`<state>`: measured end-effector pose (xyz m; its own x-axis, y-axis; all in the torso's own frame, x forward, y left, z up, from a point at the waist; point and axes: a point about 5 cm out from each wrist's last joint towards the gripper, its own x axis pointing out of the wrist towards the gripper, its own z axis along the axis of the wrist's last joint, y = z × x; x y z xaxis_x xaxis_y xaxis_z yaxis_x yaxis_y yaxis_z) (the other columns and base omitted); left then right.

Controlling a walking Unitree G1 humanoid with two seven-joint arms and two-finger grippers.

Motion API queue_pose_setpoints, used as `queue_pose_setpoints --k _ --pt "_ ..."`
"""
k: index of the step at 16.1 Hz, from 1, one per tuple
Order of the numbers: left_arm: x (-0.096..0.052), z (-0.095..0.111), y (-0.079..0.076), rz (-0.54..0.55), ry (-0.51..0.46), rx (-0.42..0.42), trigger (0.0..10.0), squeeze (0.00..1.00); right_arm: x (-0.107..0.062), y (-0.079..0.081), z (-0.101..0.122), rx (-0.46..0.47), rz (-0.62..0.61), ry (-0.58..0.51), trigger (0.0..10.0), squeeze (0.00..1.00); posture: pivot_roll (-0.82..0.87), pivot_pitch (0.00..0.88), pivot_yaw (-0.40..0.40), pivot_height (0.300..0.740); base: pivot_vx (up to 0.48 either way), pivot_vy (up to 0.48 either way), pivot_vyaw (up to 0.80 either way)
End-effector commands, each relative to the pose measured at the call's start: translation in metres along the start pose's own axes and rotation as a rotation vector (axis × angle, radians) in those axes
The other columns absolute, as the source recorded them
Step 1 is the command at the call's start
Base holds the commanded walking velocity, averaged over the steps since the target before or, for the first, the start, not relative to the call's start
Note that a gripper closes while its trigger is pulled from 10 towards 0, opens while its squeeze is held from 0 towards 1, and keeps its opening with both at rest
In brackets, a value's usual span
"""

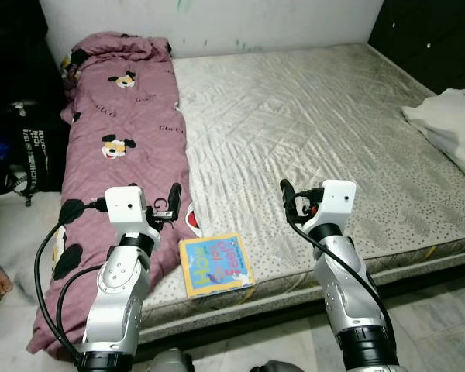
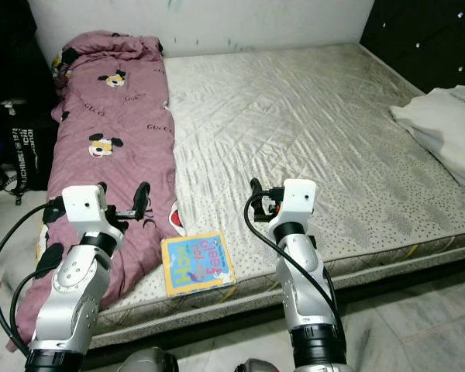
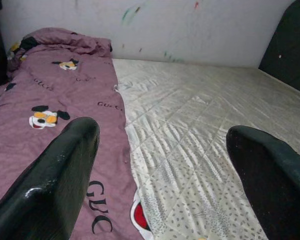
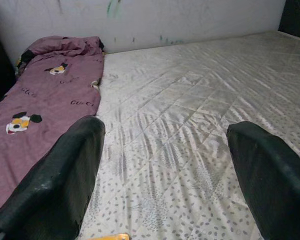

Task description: Clean up the room

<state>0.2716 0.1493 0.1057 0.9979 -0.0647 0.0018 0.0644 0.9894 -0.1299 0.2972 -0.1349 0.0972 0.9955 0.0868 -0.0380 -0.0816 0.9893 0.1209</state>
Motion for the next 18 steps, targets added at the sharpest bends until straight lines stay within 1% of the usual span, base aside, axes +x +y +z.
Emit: queue_pose_setpoints --k 1,3,4,8,18 --pt "0.0011 -0.003 0.0023 0.012 0.021 0.007 10.0 0.0 0.0018 0.0002 -0.0006 -0.008 0.002 0.006 10.0 0.0 0.04 0.018 -0.006 0.679 0.0 0.0 0.0" --pt "0.0011 -0.0032 0.0013 0.006 0.023 0.011 10.0 0.0 0.0017 0.0003 -0.0008 -0.007 0.0 0.007 10.0 0.0 0.05 0.017 -0.006 0.664 0.0 0.0 0.0" --pt "0.0012 -0.0032 0.0012 0.005 0.023 0.012 10.0 0.0 0.0016 0.0001 -0.001 -0.005 -0.003 0.007 10.0 0.0 0.05 0.017 -0.006 0.644 0.0 0.0 0.0" --pt "0.001 -0.0032 0.001 0.007 0.022 0.015 10.0 0.0 0.0014 -0.0003 -0.0013 -0.004 -0.002 0.008 10.0 0.0 0.04 0.017 -0.005 0.617 0.0 0.0 0.0" --pt "0.0006 -0.0032 0.0008 0.012 0.02 0.019 10.0 0.0 0.0025 0.0021 -0.0046 -0.011 0.025 0.027 10.0 0.0 0.05 0.015 -0.011 0.613 0.0 0.0 0.0"
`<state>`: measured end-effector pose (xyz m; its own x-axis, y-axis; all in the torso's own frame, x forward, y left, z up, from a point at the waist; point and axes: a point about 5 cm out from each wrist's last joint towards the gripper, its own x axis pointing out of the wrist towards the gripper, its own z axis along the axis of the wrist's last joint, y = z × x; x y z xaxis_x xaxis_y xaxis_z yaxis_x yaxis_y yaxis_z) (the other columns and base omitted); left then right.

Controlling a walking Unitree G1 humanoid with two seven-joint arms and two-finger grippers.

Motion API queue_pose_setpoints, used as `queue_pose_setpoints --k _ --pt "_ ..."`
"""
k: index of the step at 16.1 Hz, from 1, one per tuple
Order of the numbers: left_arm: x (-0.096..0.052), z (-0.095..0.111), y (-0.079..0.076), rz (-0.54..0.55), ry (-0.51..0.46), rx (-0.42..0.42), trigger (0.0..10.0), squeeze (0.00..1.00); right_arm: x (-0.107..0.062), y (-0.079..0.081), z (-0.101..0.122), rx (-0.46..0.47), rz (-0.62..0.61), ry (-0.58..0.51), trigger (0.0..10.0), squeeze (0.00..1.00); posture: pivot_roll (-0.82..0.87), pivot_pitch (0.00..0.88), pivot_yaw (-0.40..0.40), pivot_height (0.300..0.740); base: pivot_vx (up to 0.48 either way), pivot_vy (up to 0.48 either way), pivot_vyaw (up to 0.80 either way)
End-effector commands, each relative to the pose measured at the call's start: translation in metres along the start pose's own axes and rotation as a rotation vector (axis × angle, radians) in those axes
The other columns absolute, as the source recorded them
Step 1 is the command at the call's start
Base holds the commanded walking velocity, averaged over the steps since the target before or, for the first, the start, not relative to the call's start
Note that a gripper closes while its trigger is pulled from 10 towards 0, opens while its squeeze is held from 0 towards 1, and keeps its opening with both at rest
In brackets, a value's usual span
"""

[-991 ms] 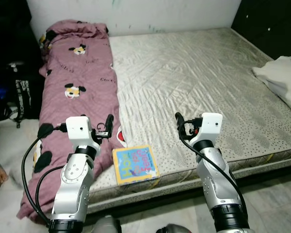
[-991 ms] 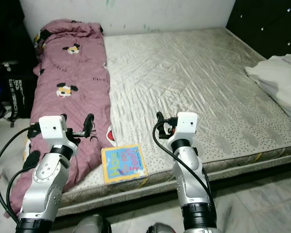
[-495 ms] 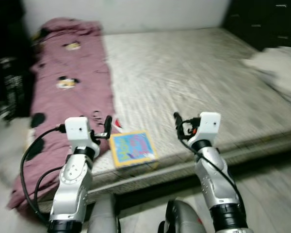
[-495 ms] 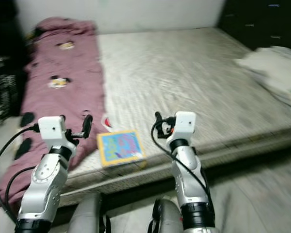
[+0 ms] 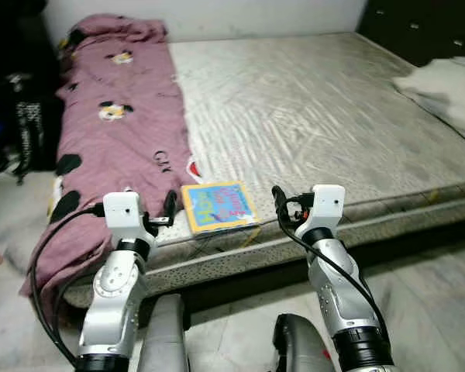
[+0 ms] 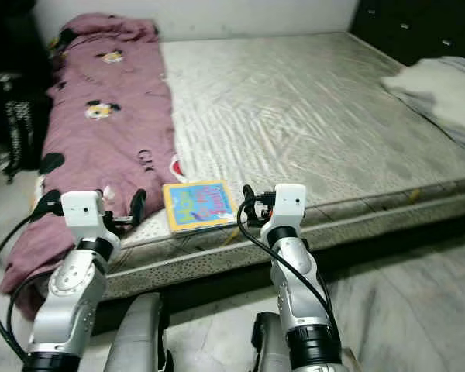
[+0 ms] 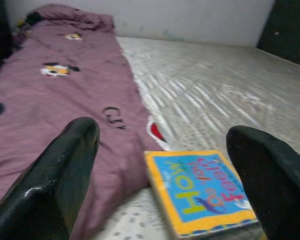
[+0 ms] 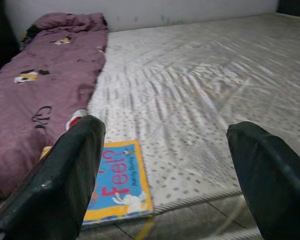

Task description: Clean up the room

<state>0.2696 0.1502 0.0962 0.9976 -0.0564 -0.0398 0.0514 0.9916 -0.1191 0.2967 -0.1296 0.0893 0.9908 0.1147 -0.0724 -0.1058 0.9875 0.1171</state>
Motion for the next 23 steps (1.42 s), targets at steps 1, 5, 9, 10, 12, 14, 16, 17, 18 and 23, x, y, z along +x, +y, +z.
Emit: queue_pose_setpoints --k 1,5,9,10,12,14,16,17,18,23 --pt "0.0024 0.0062 -0.0013 -0.001 -0.02 0.009 10.0 0.0 0.0021 -0.0022 0.0038 -0.007 0.001 -0.01 10.0 0.0 0.05 0.015 -0.011 0.604 0.0 0.0 0.0" --pt "0.0023 0.0051 -0.0011 -0.002 -0.016 0.011 10.0 0.0 0.002 -0.0012 0.0027 -0.007 0.009 -0.007 10.0 0.0 0.05 0.012 -0.01 0.554 0.0 0.0 0.0" --pt "0.0024 0.0037 0.0024 0.034 -0.01 0.014 10.0 0.0 0.0019 -0.0021 0.0019 -0.007 0.007 -0.002 10.0 0.0 0.05 0.012 -0.014 0.529 0.0 0.0 0.0" --pt "0.0025 0.0033 0.003 0.038 -0.007 0.01 10.0 0.0 0.002 -0.0024 0.0018 -0.008 0.007 -0.001 10.0 0.0 0.05 0.013 -0.016 0.529 0.0 0.0 0.0" --pt "0.0019 0.004 0.0009 0.012 -0.013 -0.011 10.0 0.0 0.0022 -0.0026 0.0019 -0.012 0.01 0.0 10.0 0.0 0.05 0.016 -0.018 0.529 0.0 0.0 0.0" --pt "0.0017 0.0043 0.0008 0.015 -0.016 -0.013 10.0 0.0 0.0023 -0.0026 0.0017 -0.016 0.011 0.003 10.0 0.0 0.05 0.019 -0.019 0.529 0.0 0.0 0.0" --pt "0.0016 0.0043 0.0006 0.019 -0.016 -0.016 10.0 0.0 0.0024 -0.0028 0.0013 -0.018 0.011 0.007 10.0 0.0 0.05 0.019 -0.019 0.529 0.0 0.0 0.0" --pt "0.0016 0.0042 0.0006 0.018 -0.015 -0.017 10.0 0.0 0.0024 -0.0029 0.0012 -0.019 0.011 0.008 10.0 0.0 0.05 0.02 -0.019 0.529 0.0 0.0 0.0" --pt "0.0018 0.0043 0.0006 0.018 -0.015 -0.019 10.0 0.0 0.0026 -0.0029 0.0013 -0.02 0.01 0.008 10.0 0.0 0.05 0.021 -0.019 0.529 0.0 0.0 0.0" --pt "0.0021 0.0043 0.0006 0.018 -0.013 -0.02 10.0 0.0 0.0031 0.0005 0.0022 -0.044 0.034 0.003 10.0 0.0 0.05 0.022 -0.02 0.529 0.0 0.0 0.44"
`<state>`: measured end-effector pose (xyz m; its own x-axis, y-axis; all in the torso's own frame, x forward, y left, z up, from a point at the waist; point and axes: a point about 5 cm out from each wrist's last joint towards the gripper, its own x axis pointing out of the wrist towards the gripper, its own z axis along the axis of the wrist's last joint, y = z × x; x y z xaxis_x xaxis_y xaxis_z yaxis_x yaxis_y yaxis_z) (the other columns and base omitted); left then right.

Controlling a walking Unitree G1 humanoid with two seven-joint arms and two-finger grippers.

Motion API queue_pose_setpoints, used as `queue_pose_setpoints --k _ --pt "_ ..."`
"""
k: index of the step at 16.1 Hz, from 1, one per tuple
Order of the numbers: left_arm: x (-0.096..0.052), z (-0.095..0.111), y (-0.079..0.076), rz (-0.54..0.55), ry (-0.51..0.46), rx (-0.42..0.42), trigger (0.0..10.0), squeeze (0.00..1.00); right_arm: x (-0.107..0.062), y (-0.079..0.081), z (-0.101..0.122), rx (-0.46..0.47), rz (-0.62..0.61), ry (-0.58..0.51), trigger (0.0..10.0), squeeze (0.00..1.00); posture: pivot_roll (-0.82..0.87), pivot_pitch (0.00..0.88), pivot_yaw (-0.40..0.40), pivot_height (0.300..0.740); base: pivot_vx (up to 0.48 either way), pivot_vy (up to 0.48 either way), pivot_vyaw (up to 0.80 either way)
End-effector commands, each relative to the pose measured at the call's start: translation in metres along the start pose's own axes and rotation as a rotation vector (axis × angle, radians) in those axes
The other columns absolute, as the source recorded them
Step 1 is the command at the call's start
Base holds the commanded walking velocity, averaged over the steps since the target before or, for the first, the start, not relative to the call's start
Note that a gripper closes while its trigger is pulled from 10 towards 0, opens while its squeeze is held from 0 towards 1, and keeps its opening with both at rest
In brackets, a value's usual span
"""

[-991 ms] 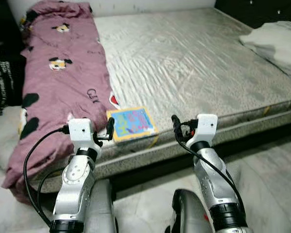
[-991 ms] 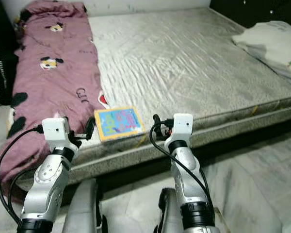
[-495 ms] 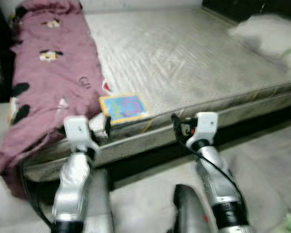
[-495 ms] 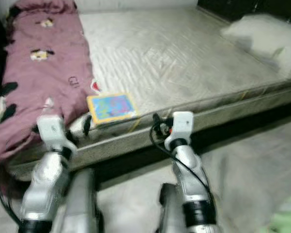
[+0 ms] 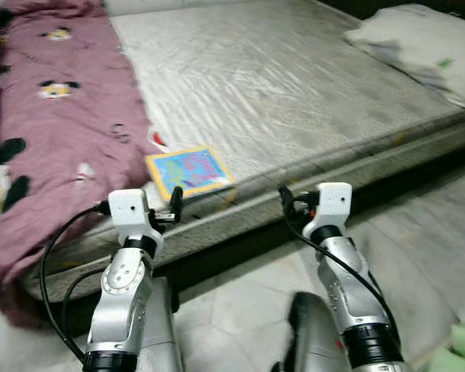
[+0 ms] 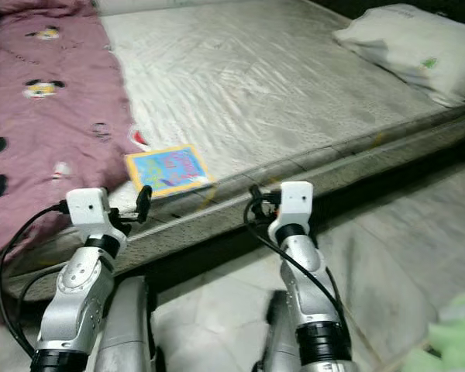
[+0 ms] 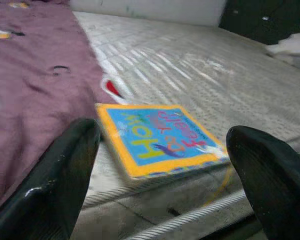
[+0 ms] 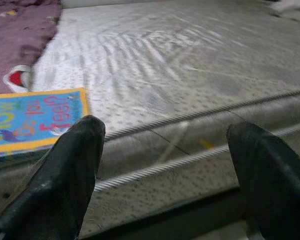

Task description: Clean up the room

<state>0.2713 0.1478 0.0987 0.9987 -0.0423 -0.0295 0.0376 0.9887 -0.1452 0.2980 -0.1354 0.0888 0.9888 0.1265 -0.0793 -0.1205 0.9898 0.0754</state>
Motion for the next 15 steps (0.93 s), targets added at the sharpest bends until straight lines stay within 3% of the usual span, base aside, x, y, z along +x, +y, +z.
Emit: queue_pose_setpoints --k 1,11,15 --pt "0.0009 0.0019 0.0033 0.006 0.0 0.006 10.0 0.0 0.0027 0.006 0.0023 0.001 0.021 -0.005 10.0 0.0 0.05 0.022 -0.02 0.529 0.0 0.0 0.79" --pt "0.0032 0.001 0.0025 -0.001 0.007 0.008 10.0 0.0 0.0046 0.0056 0.0022 0.003 0.022 -0.004 10.0 0.0 0.04 0.017 -0.019 0.529 0.0 0.0 0.0" --pt "0.0033 0.0007 0.0024 -0.002 0.009 0.008 10.0 0.0 0.0045 0.0062 0.0023 0.004 0.025 -0.006 10.0 0.0 0.04 0.017 -0.019 0.529 0.271 0.0 0.0"
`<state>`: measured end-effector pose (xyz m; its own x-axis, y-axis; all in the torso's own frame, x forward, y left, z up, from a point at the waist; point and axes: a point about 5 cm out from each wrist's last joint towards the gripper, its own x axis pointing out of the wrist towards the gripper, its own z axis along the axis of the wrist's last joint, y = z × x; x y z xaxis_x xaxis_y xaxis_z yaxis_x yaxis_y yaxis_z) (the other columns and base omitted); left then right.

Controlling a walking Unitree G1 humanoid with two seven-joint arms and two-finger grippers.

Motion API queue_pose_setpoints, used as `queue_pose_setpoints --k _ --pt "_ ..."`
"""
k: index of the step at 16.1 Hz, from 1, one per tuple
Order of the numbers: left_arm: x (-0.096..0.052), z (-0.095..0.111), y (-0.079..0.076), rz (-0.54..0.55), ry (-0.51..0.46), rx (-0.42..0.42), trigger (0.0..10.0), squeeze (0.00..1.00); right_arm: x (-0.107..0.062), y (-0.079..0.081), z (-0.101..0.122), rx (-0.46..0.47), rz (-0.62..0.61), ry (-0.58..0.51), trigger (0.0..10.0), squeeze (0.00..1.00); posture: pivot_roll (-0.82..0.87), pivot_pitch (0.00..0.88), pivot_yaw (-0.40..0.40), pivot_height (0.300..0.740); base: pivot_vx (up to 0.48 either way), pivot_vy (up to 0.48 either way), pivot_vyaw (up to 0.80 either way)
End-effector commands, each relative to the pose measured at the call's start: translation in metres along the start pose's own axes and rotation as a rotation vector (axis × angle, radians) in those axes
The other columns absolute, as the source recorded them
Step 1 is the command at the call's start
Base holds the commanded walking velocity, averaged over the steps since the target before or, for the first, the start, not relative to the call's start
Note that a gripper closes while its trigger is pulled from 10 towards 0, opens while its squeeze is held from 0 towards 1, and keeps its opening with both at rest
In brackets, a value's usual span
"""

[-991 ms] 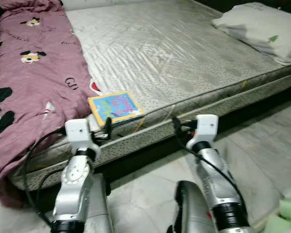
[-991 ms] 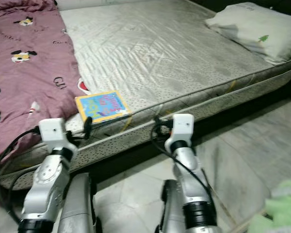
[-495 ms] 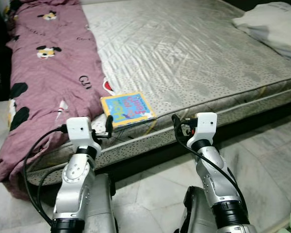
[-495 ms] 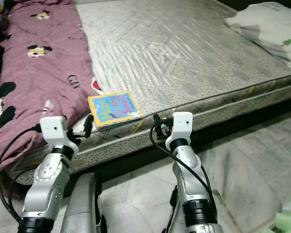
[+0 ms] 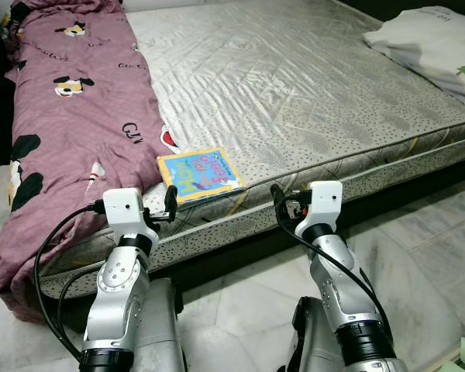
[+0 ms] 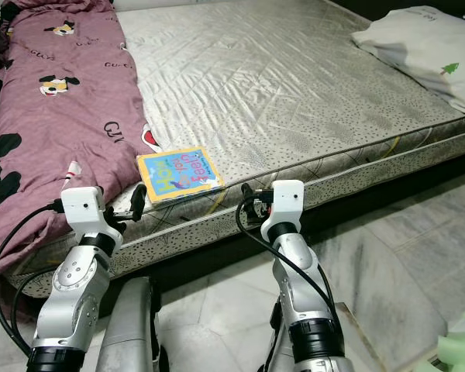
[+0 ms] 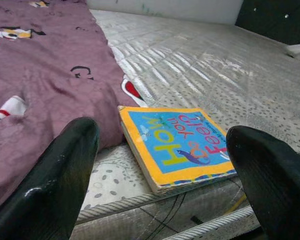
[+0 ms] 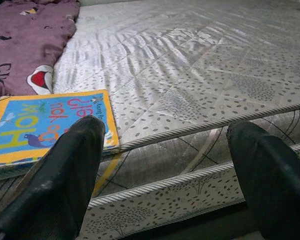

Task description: Clean up the room

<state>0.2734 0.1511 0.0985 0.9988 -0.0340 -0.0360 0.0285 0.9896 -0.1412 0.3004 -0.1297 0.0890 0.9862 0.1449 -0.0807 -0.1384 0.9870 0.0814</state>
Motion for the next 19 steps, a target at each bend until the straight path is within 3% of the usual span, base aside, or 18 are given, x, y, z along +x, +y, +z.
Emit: queue_pose_setpoints --k 1,6,11,15,17,19 --pt "0.001 0.0 -0.001 -0.011 0.005 0.005 10.0 0.0 0.001 0.001 0.002 -0.001 0.008 -0.009 10.0 0.0 0.04 0.019 -0.017 0.529 0.292 0.0 0.45" --pt "0.001 0.0 -0.001 -0.018 0.005 0.007 10.0 0.0 0.001 0.001 0.001 0.006 0.005 -0.001 10.0 0.0 0.04 0.021 -0.017 0.529 0.295 0.0 0.26" --pt "0.003 -0.004 -0.002 -0.015 0.031 0.01 10.0 0.0 0.002 0.001 0.001 0.009 0.007 0.002 10.0 0.0 0.04 0.021 -0.017 0.529 0.0 0.0 0.0" --pt "0.016 -0.004 0.009 0.088 0.029 -0.001 10.0 0.0 0.001 0.0 0.001 0.01 0.009 -0.003 10.0 0.0 0.04 0.019 -0.018 0.499 0.0 0.0 0.0" --pt "0.023 -0.008 0.016 0.18 0.054 -0.06 10.0 0.0 -0.005 -0.009 0.001 -0.017 -0.015 -0.008 10.0 0.0 0.0 0.027 -0.013 0.494 0.0 0.0 0.0" --pt "0.02 -0.008 0.016 0.195 0.047 -0.094 10.0 0.0 -0.018 -0.026 0.003 -0.063 -0.045 -0.008 10.0 0.0 -0.03 0.056 -0.005 0.494 0.0 0.0 0.0"
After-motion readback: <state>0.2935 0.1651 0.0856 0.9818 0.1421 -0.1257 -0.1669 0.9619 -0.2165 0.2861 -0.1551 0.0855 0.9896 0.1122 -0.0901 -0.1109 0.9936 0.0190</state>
